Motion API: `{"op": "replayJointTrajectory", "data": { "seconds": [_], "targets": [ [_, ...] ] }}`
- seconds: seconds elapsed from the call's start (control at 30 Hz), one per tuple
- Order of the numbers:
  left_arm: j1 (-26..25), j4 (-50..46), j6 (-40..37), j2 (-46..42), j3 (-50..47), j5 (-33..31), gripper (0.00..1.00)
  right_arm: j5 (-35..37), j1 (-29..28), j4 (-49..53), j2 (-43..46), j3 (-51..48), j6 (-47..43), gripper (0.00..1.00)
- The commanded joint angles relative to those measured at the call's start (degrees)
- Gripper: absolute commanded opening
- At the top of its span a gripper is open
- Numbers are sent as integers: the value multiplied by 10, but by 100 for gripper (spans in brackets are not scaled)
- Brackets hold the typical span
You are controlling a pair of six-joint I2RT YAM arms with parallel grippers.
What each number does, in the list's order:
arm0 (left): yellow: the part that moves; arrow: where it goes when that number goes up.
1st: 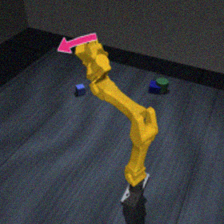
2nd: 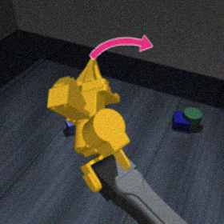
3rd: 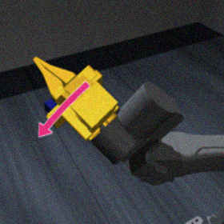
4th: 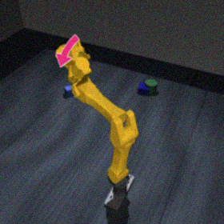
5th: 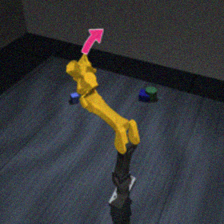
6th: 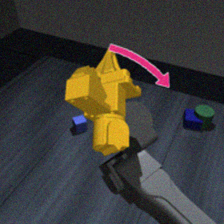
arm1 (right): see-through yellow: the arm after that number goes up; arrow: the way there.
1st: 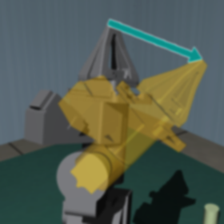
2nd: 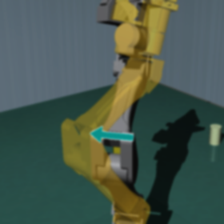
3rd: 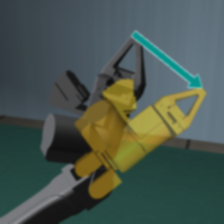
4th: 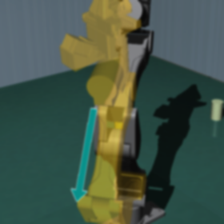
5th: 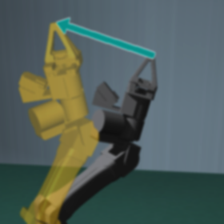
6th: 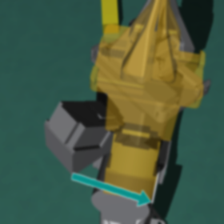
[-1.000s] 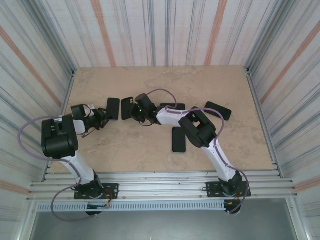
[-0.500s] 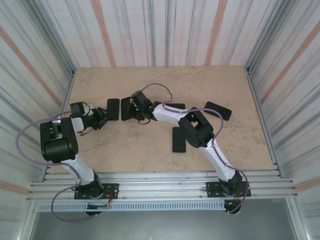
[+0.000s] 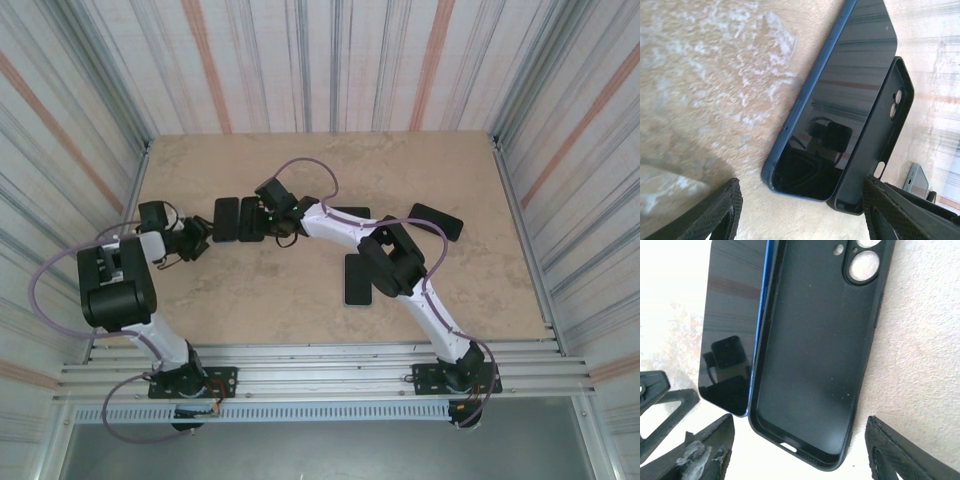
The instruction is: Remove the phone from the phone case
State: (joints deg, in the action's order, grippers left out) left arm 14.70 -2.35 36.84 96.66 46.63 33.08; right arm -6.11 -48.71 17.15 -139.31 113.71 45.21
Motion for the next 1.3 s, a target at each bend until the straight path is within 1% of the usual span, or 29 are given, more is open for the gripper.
{"op": "replayJointTrajectory", "data": {
  "seconds": [0.0,0.1,0.2,0.23,0.27,0.3,0.37,0.43,0.47,0.5,0.53,0.67,0.83,0.93,1.0,1.1,1.27],
  "targets": [
    [8,-54,-24,-39,8,-15,68,4,8,24,22,7,-35,75],
    [6,-69,-34,-66,9,-6,70,-18,20,27,47,-7,-62,79],
    [-6,-86,-52,-99,12,-4,74,-38,38,36,95,-45,-117,81],
    [-15,-93,-59,-110,15,-6,76,-47,46,42,107,-54,-136,85],
    [-28,-100,-67,-119,18,-9,80,-57,53,53,121,-58,-161,87],
    [-39,-106,-73,-125,22,-11,82,-61,60,66,133,-73,-186,88],
    [-60,-111,-75,-137,28,-7,83,-64,75,81,168,-104,-254,88],
    [-80,-105,-66,-148,28,-7,90,-67,94,98,194,-127,-317,90],
    [-92,-102,-61,-154,28,-6,93,-72,104,105,208,-138,-350,95],
    [-102,-99,-57,-158,28,-5,94,-74,114,111,219,-149,-376,96],
    [-115,-101,-53,-162,31,-7,98,-77,126,117,231,-161,-406,99],
    [-160,-90,-19,-170,32,-4,99,-106,172,140,260,-189,-503,99],
    [-206,-60,34,-172,31,1,99,-139,216,165,265,-207,-646,99],
    [-229,-50,55,-167,34,4,99,-146,232,166,260,-222,-727,99],
    [-242,-38,75,-161,34,10,99,-131,235,175,248,-220,-777,99],
    [-259,-35,84,-156,38,10,99,-123,244,180,231,-215,-829,99],
    [-276,-48,82,-148,51,12,98,-112,258,188,192,-191,-877,99]
  ]
}}
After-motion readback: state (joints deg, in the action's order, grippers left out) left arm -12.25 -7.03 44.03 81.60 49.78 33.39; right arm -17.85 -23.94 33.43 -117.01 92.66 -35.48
